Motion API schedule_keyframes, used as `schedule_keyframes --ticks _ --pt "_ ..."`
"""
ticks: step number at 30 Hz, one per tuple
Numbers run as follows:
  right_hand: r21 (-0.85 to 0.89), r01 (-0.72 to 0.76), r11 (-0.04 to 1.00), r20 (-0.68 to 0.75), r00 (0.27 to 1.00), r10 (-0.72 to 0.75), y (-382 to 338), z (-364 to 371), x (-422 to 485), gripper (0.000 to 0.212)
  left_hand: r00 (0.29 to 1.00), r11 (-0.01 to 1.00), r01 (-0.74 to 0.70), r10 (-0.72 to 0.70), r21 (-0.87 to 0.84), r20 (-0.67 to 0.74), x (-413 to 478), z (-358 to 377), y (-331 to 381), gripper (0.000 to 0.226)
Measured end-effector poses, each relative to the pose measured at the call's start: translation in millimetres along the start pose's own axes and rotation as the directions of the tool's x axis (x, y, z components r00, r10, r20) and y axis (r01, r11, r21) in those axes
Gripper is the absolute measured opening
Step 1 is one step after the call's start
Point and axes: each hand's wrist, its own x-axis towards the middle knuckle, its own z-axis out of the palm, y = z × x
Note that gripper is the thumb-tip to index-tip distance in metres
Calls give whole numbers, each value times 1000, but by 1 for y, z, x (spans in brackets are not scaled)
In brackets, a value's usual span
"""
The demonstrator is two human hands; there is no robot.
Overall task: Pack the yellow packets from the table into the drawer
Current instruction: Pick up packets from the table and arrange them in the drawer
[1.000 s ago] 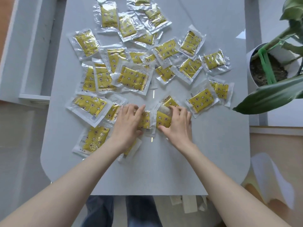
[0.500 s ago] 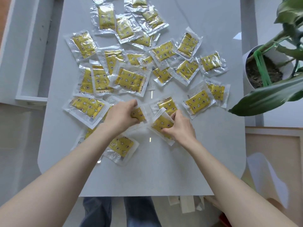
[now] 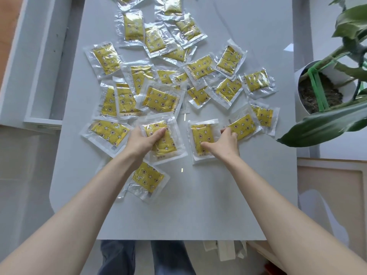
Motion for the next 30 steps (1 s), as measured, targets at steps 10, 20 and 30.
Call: schedule_keyframes --ticks 10,20,30 --pt "196 -121 973 -53 990 134 -2 19 2 90 982 982 130 -109 -134 151 -2 -4 -15 10" --pt "552 -128 824 87 992 96 -5 4 -26 77 1000 980 21 -20 -200 6 -30 -16 -10 9" --pt "643 59 763 137 972 -191 -48 -42 -141 28 975 931 -162 98 -327 -201 -134 -66 40 21"
